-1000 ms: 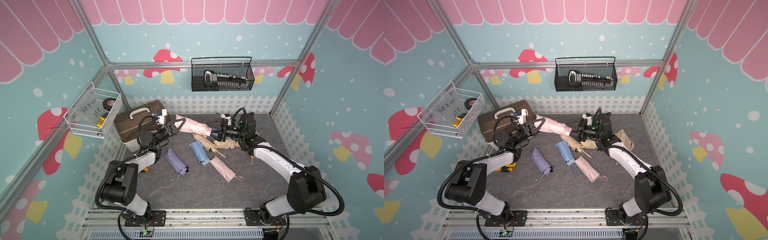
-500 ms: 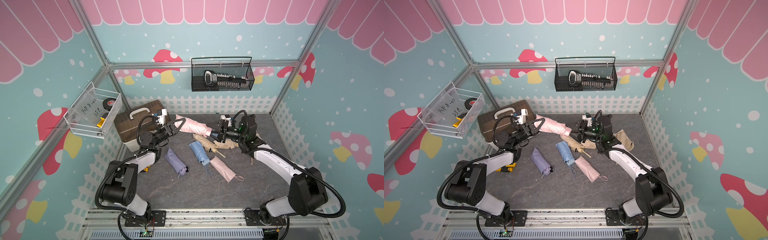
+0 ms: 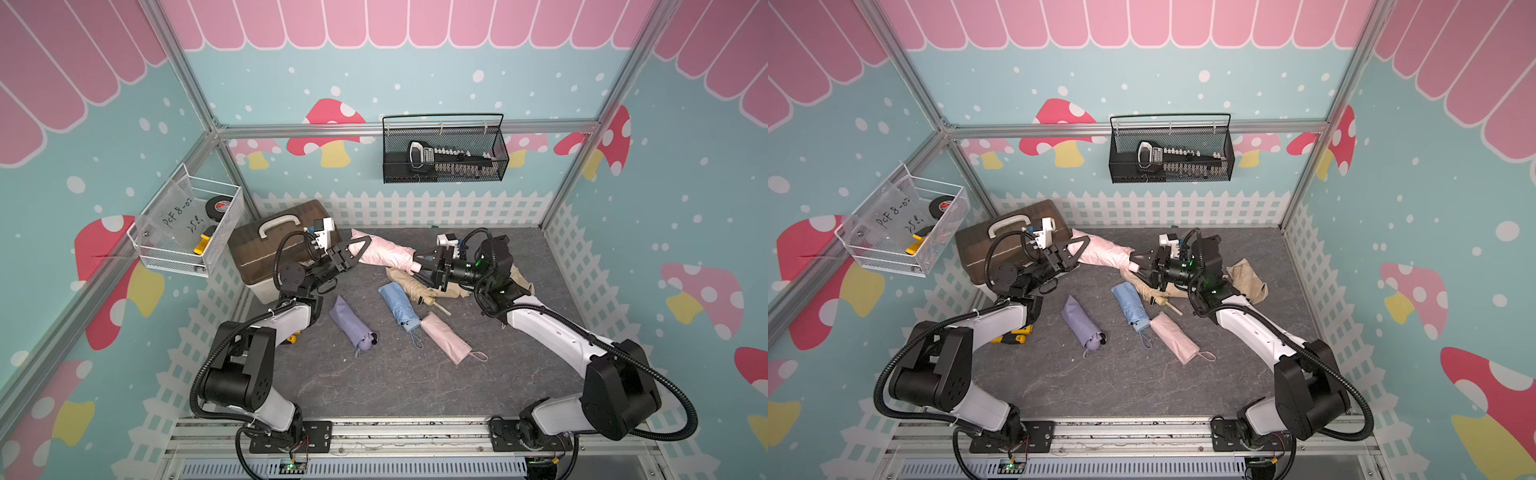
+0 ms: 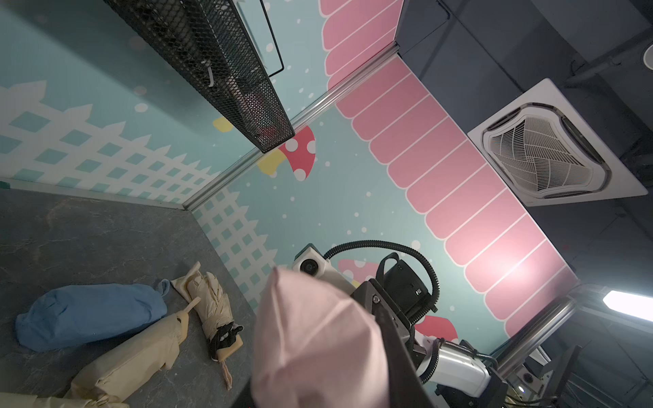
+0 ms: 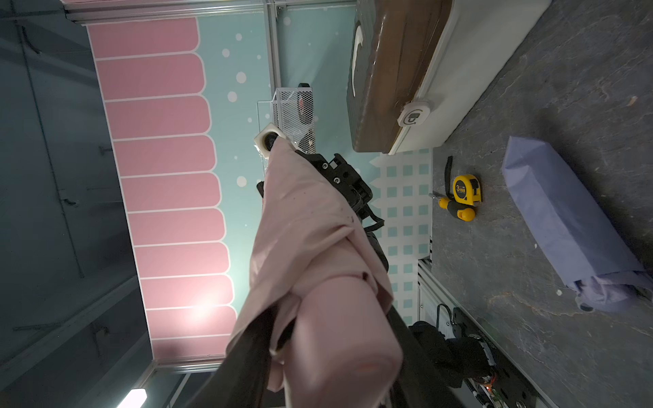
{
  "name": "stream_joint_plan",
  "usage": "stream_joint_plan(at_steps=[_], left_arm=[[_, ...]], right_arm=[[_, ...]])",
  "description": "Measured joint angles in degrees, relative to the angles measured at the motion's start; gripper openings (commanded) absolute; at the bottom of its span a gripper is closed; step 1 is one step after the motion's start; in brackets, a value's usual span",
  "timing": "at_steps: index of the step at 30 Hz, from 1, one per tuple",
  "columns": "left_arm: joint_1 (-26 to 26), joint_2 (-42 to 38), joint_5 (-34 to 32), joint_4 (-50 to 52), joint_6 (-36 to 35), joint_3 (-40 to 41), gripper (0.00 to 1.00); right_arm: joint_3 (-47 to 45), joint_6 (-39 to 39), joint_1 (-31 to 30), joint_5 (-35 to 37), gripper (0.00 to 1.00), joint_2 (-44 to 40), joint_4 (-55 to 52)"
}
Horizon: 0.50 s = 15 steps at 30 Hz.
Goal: Take umbrellas out of sleeves
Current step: Pick up the umbrella from the center of the board.
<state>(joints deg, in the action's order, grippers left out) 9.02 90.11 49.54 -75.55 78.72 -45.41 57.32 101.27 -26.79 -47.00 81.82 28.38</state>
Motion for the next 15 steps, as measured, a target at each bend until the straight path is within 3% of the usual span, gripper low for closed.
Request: stream_joint_plan(at_steps=[6,14,15], left_arm=[[-0.22,-0.15,0.00,0.04,-0.02,-0.02,0.00],[-0.68,-0.17,-0.42,0.70,0.26,0.00,0.00],[-0.68,-0.22,-0.46,1.03,0.42,0.00,0.06]], right_arm=[[0.07,0.74,-0.26,0.00,0.43,1.44,2.45],[0.46,2.25,-0.26,-0.02,0.19,3.43,6.34],[0.46,2.36,-0.22,0.00,0.16,3.48,6.60]])
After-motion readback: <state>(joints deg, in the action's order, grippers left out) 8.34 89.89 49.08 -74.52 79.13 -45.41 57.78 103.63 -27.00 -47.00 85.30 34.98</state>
